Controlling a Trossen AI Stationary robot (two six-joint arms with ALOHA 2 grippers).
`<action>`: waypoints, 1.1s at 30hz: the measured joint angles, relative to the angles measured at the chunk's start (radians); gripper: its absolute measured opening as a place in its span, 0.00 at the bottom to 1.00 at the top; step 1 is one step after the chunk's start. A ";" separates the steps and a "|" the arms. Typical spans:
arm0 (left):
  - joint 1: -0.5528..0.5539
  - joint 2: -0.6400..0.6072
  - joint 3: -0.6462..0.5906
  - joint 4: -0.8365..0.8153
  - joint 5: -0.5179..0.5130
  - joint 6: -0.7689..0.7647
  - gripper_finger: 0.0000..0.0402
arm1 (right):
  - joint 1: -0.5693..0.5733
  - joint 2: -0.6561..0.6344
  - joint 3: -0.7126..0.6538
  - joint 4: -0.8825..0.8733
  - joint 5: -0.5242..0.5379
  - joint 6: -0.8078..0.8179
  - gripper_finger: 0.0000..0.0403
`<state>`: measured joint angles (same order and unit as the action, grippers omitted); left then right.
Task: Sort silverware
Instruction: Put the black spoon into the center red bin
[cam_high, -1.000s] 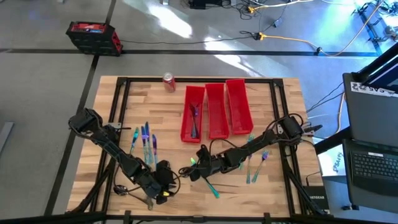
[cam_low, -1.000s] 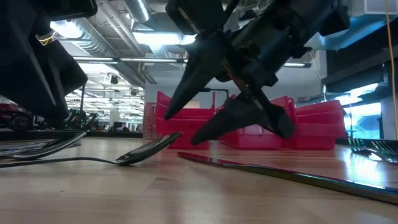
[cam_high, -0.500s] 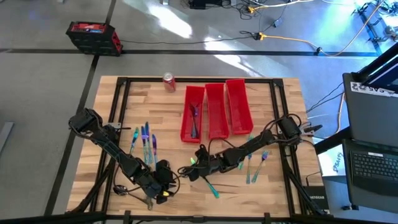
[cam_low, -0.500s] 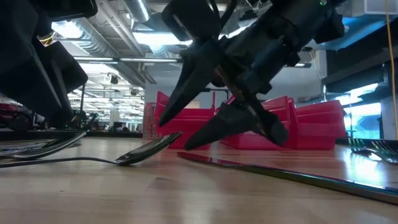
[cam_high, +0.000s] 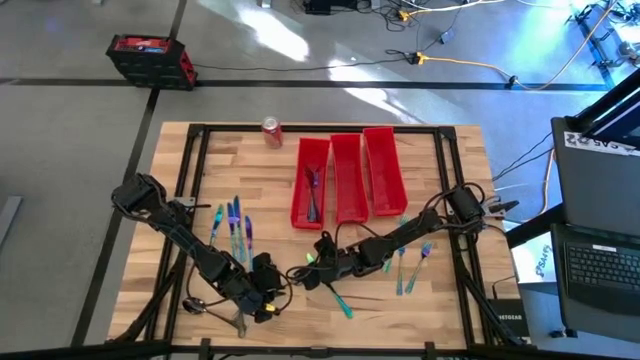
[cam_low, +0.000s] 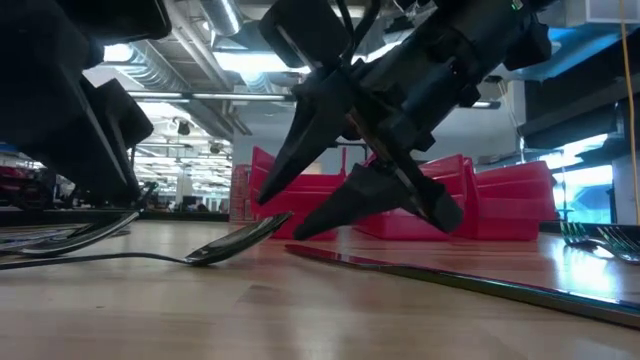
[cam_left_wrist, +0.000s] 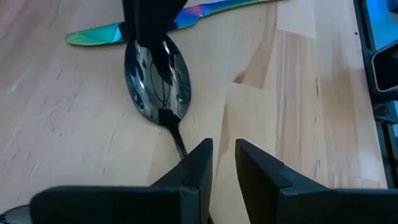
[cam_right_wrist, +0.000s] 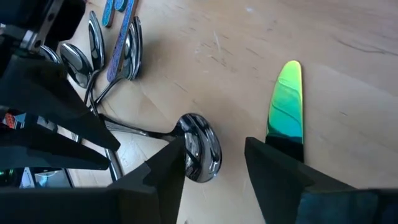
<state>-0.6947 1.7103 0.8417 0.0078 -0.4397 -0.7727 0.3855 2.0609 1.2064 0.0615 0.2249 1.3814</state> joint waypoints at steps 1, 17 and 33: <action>0.003 0.000 0.000 0.000 0.000 0.002 0.14 | 0.000 0.000 0.000 0.000 0.000 0.001 0.35; 0.005 0.000 0.000 0.000 0.000 0.048 0.14 | 0.001 0.078 0.004 0.163 -0.043 0.026 0.32; 0.015 0.000 0.000 -0.008 0.001 0.048 0.14 | 0.001 0.082 0.013 0.152 -0.069 -0.010 0.20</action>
<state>-0.6796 1.7103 0.8417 0.0002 -0.4390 -0.7247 0.3862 2.1428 1.2190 0.2131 0.1562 1.3710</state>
